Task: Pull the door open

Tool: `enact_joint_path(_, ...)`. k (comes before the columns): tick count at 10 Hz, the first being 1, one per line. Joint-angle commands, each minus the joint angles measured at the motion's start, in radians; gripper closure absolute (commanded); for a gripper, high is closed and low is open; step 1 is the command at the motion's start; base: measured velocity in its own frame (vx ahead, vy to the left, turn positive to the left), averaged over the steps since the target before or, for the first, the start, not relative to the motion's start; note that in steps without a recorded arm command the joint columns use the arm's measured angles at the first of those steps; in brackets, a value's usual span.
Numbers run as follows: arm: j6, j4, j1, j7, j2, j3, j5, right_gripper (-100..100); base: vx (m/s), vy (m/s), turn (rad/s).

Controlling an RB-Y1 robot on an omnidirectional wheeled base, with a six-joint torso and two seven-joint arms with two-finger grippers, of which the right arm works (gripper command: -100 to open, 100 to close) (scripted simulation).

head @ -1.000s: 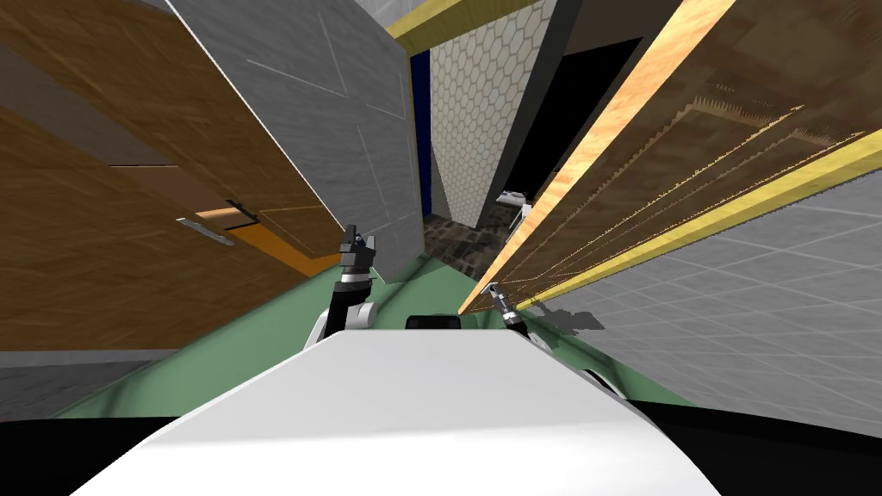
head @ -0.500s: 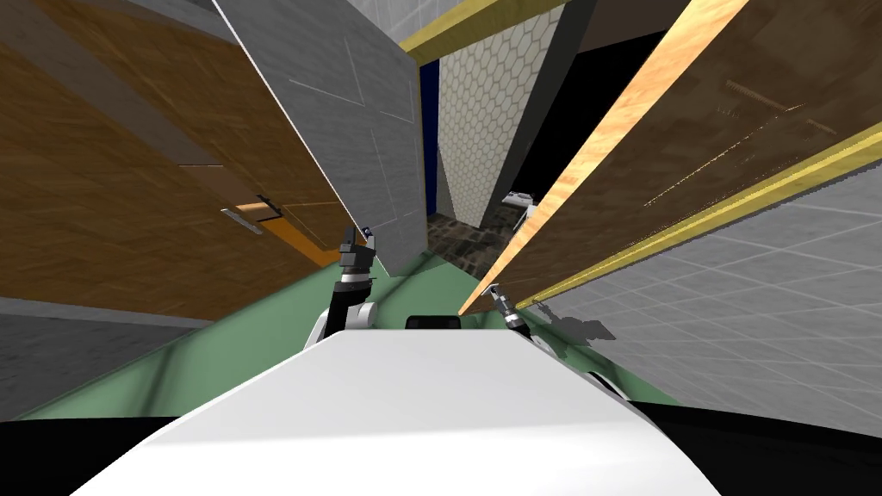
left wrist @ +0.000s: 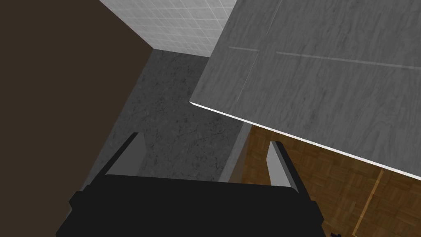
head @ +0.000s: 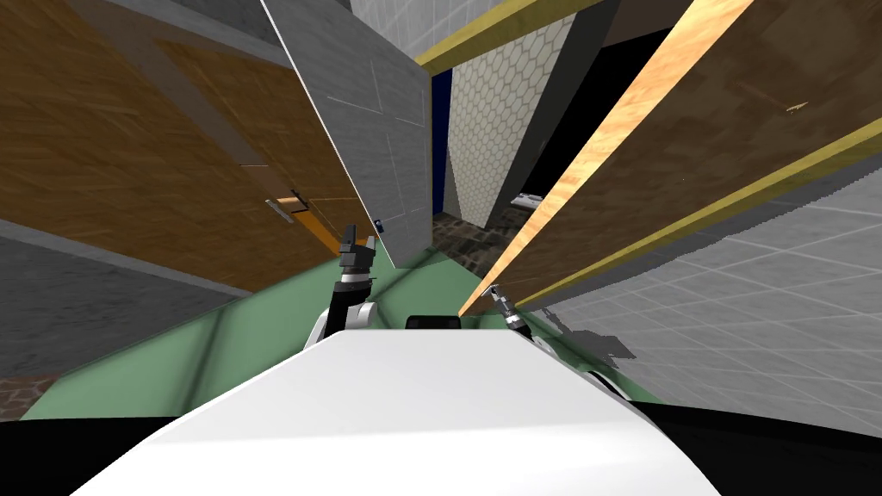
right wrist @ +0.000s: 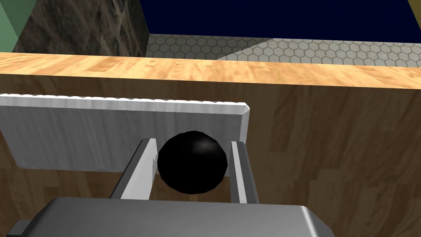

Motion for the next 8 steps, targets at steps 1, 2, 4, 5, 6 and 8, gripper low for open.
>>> enact_joint_path(1,-0.009,0.005,0.001,-0.003,-0.004,0.001,0.0,100,-0.2,-0.092,0.116)
enact_joint_path(2,-0.014,0.007,0.001,-0.005,-0.006,0.003,0.001,100,-0.194,-0.098,0.132)
enact_joint_path(4,-0.031,0.037,-0.012,-0.006,-0.003,0.011,0.011,100,-0.103,-0.044,0.057)
enact_joint_path(5,-0.046,0.059,-0.022,-0.007,-0.003,0.014,0.015,100,-0.173,-0.091,0.134)
enact_joint_path(6,-0.063,0.083,-0.035,-0.009,-0.004,0.017,0.02,100,-0.185,-0.085,0.1)
enact_joint_path(8,-0.092,0.123,-0.055,-0.011,-0.005,0.023,0.029,100,-0.185,-0.074,0.071)
